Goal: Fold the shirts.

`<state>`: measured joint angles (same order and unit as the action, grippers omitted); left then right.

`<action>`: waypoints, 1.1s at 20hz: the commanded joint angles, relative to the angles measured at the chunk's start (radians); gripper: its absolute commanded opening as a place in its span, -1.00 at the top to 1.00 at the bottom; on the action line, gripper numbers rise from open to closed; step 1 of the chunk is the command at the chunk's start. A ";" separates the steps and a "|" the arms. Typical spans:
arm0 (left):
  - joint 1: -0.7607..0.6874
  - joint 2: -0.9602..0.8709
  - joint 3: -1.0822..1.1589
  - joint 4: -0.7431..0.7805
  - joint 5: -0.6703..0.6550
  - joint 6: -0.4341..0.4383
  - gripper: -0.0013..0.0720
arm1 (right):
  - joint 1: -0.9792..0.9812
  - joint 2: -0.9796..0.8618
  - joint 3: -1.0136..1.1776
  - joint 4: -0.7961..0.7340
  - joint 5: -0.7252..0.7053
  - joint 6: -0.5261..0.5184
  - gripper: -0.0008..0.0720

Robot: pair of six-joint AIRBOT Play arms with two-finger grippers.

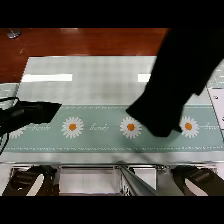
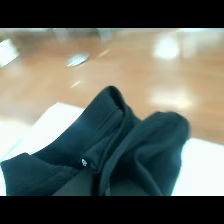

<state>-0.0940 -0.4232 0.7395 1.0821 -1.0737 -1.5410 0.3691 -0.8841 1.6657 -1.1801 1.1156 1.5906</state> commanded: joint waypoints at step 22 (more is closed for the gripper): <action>0.021 -0.410 -0.280 -0.031 -0.078 0.000 -0.95 | -0.732 0.159 -1.061 -0.035 -0.001 0.040 -0.70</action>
<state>-0.0879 -0.7238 0.5293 1.0622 -1.1687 -1.5711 -0.1524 -0.8856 0.9081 -1.3460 1.1545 1.7164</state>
